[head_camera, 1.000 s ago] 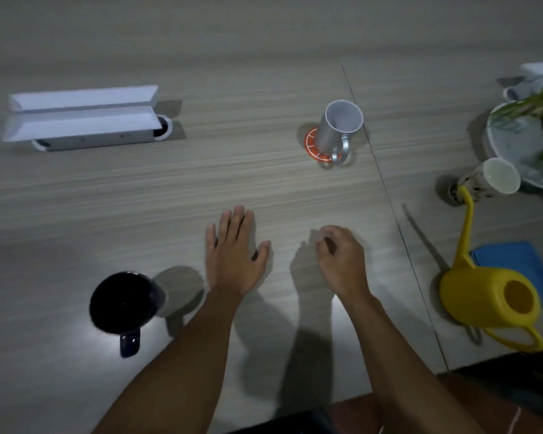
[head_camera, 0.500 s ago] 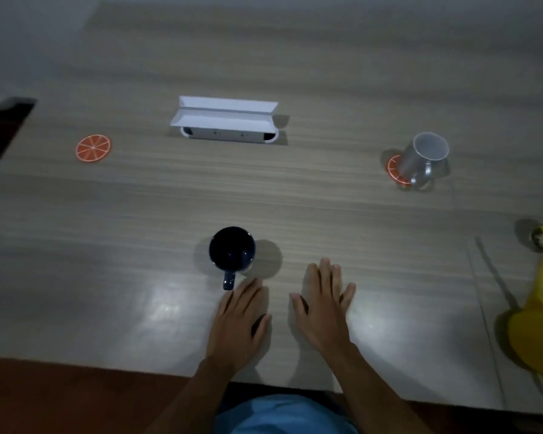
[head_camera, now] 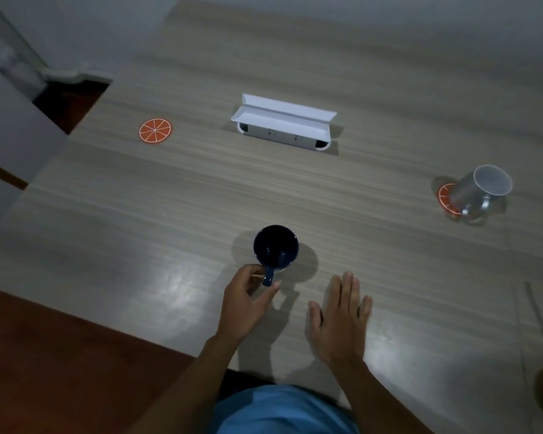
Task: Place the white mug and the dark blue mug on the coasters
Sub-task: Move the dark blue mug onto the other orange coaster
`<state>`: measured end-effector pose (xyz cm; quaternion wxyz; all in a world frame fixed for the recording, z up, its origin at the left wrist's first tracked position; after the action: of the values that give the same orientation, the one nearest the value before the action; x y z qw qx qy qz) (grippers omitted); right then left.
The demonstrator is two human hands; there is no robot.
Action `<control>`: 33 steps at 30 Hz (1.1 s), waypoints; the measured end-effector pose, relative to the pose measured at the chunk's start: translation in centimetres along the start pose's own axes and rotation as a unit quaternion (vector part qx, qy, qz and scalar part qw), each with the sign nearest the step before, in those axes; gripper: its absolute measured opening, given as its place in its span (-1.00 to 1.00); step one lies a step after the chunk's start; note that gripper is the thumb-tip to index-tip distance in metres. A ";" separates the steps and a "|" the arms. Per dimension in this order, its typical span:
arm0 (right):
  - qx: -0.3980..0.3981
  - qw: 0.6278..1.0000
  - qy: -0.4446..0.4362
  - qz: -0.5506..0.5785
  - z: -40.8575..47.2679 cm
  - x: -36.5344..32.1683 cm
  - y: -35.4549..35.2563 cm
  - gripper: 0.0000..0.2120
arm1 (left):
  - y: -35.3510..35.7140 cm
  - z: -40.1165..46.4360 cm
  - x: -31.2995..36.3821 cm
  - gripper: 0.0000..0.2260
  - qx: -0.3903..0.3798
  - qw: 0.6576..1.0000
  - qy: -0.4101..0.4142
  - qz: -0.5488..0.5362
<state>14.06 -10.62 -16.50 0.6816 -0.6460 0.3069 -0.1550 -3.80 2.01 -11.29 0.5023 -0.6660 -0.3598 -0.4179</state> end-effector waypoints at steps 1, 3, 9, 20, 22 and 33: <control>0.001 1.000 0.000 0.002 0.0 0.0 0.0 -0.27 | 0.0 0.0 0.1 -0.75 0.007 1.000 -0.008 -0.010; 0.002 1.000 -0.001 0.007 0.0 0.0 0.0 -0.27 | -0.1 -0.1 0.1 -0.75 0.026 0.999 -0.015 -0.027; -0.014 0.999 -0.037 0.020 0.7 -1.4 0.3 -0.27 | -0.3 0.2 0.9 -0.92 0.041 0.997 0.005 -0.063; -0.014 0.996 -0.086 -0.002 4.3 -9.2 0.9 -0.37 | -7.2 4.9 -1.1 -0.87 0.151 0.982 -0.064 -0.096; -0.015 0.993 -0.113 -0.005 5.6 -12.0 0.9 -0.36 | -9.2 6.6 -1.1 -0.87 0.174 0.975 -0.081 -0.109; -0.066 0.981 -0.180 -0.010 10.9 -27.4 5.0 -0.22 | -19.9 20.1 -1.2 -0.83 0.294 0.939 -0.094 -0.150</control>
<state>-1.10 15.18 -15.63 0.6800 -0.7098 0.1824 -0.0226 -18.23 26.09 -8.02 0.5712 -0.4635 -0.6078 -0.2992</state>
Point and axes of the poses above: each hand's wrist, its own z-axis towards the middle knuckle, its own y-axis out of the palm, x = y × z, the point moved 7 cm from there along z, towards the middle knuckle, and after that the axes turned 11 degrees about x, right-handed, at the moved point
